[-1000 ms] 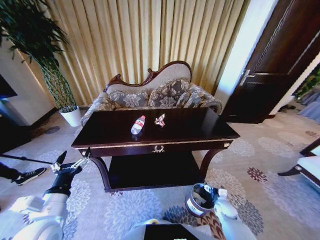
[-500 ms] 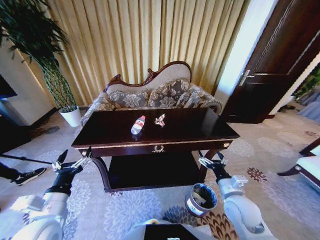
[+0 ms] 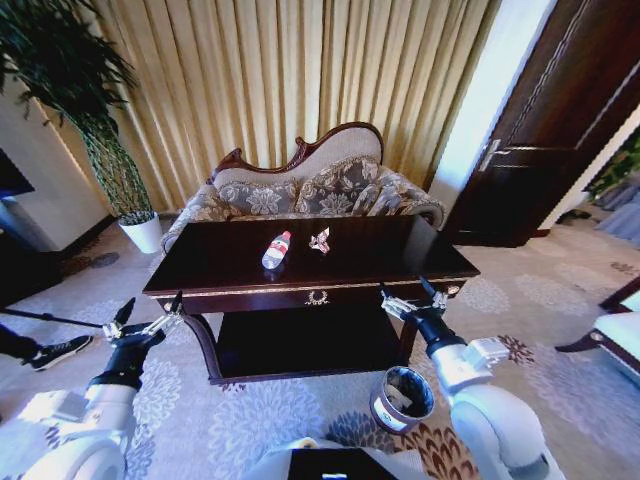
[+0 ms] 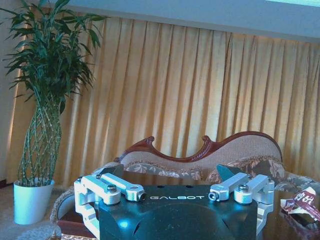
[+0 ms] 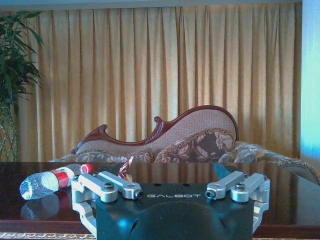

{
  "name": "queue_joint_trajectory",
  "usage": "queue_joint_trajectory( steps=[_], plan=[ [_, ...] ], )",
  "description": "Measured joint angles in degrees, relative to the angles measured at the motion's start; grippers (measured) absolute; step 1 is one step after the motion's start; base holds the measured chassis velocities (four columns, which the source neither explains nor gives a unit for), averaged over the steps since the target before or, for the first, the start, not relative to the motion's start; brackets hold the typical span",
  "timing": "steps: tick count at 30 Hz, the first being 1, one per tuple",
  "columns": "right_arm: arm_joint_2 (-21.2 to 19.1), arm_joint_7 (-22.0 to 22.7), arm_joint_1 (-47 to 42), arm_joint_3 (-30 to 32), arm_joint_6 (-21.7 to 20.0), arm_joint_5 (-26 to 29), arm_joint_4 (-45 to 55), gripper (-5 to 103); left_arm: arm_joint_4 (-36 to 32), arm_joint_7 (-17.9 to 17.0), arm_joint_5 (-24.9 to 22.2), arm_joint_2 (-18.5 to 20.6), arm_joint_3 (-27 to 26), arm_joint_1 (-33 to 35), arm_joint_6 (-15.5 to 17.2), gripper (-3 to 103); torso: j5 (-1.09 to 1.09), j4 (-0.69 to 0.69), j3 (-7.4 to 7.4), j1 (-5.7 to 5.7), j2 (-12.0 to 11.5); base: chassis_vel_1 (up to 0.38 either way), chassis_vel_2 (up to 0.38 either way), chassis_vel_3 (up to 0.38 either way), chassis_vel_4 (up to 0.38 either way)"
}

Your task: Move to the front of the table and place the trash on the table into the trash bin.

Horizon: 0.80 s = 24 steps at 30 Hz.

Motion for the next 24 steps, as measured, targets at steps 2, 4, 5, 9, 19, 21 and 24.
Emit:
queue_joint_trajectory(
  steps=[2,4,5,9,19,21,24],
  plan=[
    [-0.05,-0.01,0.12,0.00,0.00,0.05,-0.34,100,0.00,0.00,0.01,-0.02,-0.01,-0.01,0.03,100,0.00,0.00,0.00,0.00,0.00,0.000,0.000,0.000,0.000],
    [-0.07,-0.01,0.14,-0.01,0.00,0.06,-0.47,100,0.00,0.00,0.03,-0.05,-0.01,-0.01,0.09,100,0.00,0.00,0.00,0.00,0.00,-0.027,0.024,0.016,-0.014],
    [-0.08,-0.02,0.13,0.00,0.03,0.07,-0.67,100,0.00,0.00,0.11,-0.07,-0.02,-0.01,0.33,100,0.01,0.00,0.00,-0.01,0.00,-0.053,0.068,0.065,-0.072],
    [-0.06,-0.02,0.03,0.03,0.17,0.07,-0.94,100,0.00,-0.04,1.43,-0.08,-0.27,-0.03,1.02,100,0.00,-0.01,-0.01,-0.01,0.01,-0.089,0.086,0.105,-0.118],
    [-0.08,-0.05,0.47,0.12,0.43,-0.05,-1.90,100,0.00,-0.45,5.78,0.21,-1.60,-0.33,3.35,100,0.00,0.01,0.02,0.03,-0.03,-0.147,0.160,0.148,-0.153],
    [-0.10,-0.07,0.46,0.12,0.43,-0.16,-1.96,100,0.00,-0.51,5.77,0.23,-1.55,-0.37,3.36,100,0.01,0.00,0.03,0.04,-0.03,-0.074,0.087,0.092,-0.110],
    [-0.57,-0.10,0.50,-0.15,0.16,0.00,-2.14,100,0.00,-0.58,5.71,0.23,-1.47,-0.42,3.36,100,-0.01,-0.01,0.01,0.02,-0.02,-0.025,0.006,0.020,-0.022]
  ],
)
